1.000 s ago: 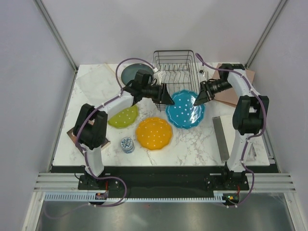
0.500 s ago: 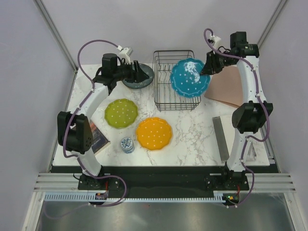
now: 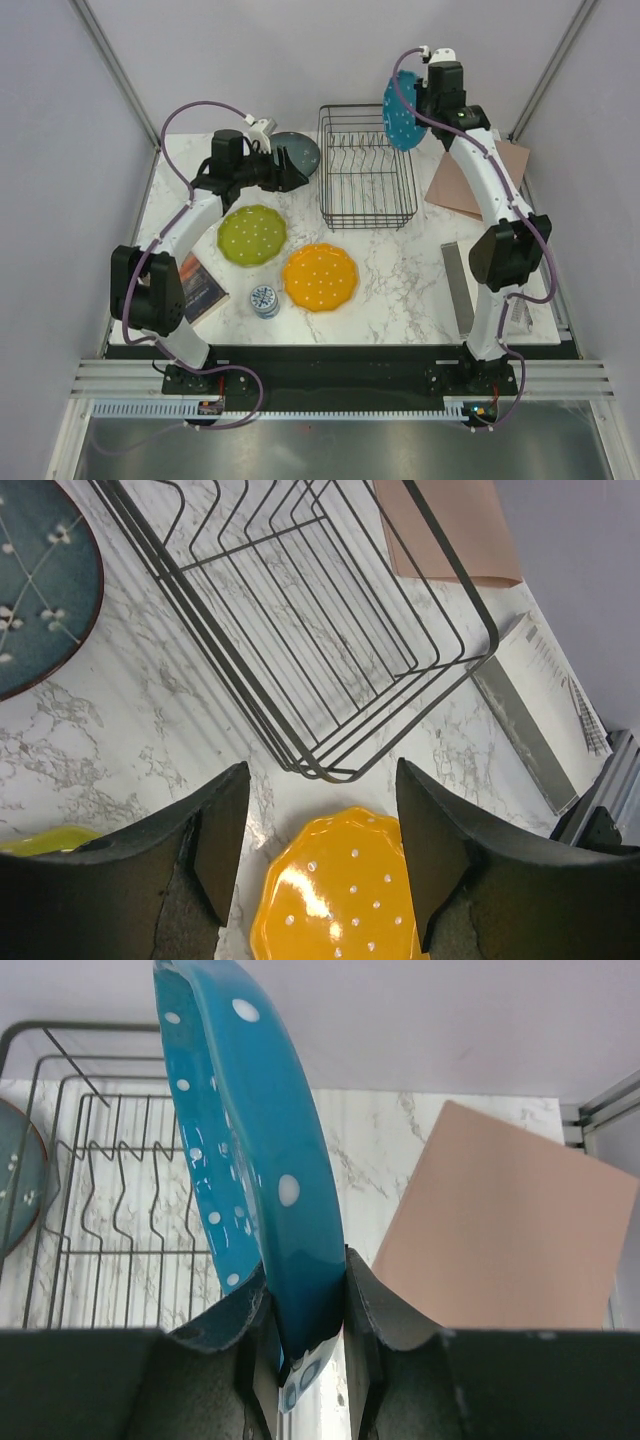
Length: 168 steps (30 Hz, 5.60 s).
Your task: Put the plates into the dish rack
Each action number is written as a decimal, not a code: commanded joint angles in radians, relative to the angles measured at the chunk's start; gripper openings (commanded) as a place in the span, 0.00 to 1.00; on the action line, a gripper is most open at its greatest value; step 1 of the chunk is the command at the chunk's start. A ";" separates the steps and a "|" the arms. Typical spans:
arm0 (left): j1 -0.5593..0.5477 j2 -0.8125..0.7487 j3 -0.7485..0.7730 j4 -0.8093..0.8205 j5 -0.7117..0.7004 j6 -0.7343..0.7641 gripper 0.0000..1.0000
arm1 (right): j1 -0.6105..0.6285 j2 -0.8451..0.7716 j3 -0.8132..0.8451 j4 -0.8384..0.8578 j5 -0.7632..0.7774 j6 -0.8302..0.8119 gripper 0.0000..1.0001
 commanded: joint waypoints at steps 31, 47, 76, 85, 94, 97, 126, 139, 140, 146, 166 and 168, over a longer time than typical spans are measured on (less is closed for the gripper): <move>0.020 -0.097 -0.145 0.085 0.017 0.022 0.66 | 0.205 0.207 0.227 0.190 0.636 0.026 0.00; 0.033 -0.081 -0.150 0.084 0.019 0.014 0.66 | 0.230 0.353 0.273 0.137 0.641 0.096 0.00; 0.038 -0.190 -0.266 -0.044 -0.127 -0.090 0.69 | 0.316 -0.157 -0.273 0.021 0.180 -0.022 0.83; 0.032 -0.164 -0.326 -0.058 -0.156 -0.174 0.69 | 0.305 -0.492 -0.859 0.140 -0.639 -0.095 0.62; 0.024 -0.153 -0.401 -0.144 -0.139 -0.369 0.67 | 0.432 -0.348 -0.963 0.249 -0.664 -0.152 0.41; 0.014 -0.150 -0.440 -0.142 -0.153 -0.415 0.65 | 0.486 -0.277 -0.940 0.282 -0.612 -0.122 0.38; -0.137 -0.005 -0.396 -0.234 -0.248 -0.265 0.58 | 0.503 -0.322 -1.124 0.173 -0.075 -0.172 0.30; -0.214 0.137 -0.305 -0.217 -0.165 -0.199 0.54 | 0.357 -0.451 -1.103 0.119 -0.455 -0.086 0.57; -0.212 0.140 -0.305 -0.216 -0.164 -0.201 0.52 | 0.287 -0.451 -1.108 0.110 -0.521 -0.056 0.57; -0.214 0.167 -0.293 -0.203 -0.118 -0.181 0.24 | 0.090 -0.420 -1.155 0.107 -0.750 -0.008 0.57; -0.164 0.115 -0.385 -0.009 0.198 -0.191 0.02 | 0.024 -0.188 -1.152 0.079 -1.023 -0.034 0.59; -0.164 0.109 -0.379 0.007 0.201 -0.199 0.02 | 0.024 -0.170 -1.146 0.074 -1.042 -0.034 0.59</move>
